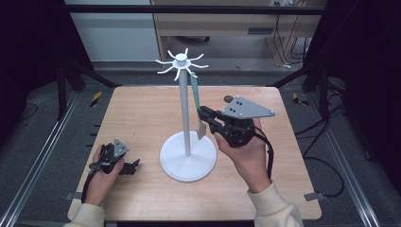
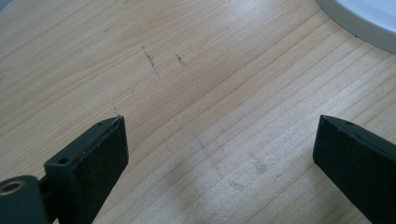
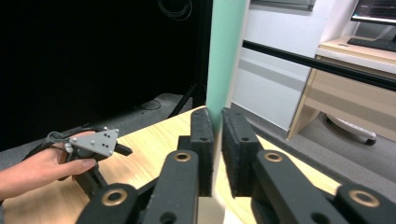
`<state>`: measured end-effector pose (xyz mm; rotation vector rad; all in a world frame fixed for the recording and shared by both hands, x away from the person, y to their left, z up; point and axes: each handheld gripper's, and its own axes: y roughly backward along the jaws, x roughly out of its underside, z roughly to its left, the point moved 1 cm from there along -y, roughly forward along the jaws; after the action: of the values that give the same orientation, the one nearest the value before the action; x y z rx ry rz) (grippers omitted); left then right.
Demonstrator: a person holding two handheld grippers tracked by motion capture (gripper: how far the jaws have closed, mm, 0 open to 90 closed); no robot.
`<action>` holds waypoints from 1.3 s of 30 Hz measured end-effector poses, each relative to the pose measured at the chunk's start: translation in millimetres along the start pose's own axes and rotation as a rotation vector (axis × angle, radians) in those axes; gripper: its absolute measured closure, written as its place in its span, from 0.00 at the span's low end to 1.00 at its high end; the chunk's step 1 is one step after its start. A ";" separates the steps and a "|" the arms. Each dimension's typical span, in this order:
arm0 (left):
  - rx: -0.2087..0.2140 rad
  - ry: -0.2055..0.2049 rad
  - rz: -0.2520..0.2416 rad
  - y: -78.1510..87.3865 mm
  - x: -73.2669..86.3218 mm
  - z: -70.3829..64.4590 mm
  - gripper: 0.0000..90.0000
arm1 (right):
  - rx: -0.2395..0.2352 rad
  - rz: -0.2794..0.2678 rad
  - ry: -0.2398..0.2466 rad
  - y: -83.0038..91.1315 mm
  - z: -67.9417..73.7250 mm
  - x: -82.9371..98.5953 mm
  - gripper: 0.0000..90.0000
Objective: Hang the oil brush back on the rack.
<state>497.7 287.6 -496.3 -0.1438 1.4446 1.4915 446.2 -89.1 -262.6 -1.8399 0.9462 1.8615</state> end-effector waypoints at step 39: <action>-0.020 0.016 -0.023 2.8 -1.4 2.4 0.03 | 0.188 0.135 -0.005 11.4 -30.8 17.7 0.36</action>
<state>497.7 289.3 -492.8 -0.1845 1.4364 1.4897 459.6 -121.5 -275.3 -1.6969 1.2263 1.7828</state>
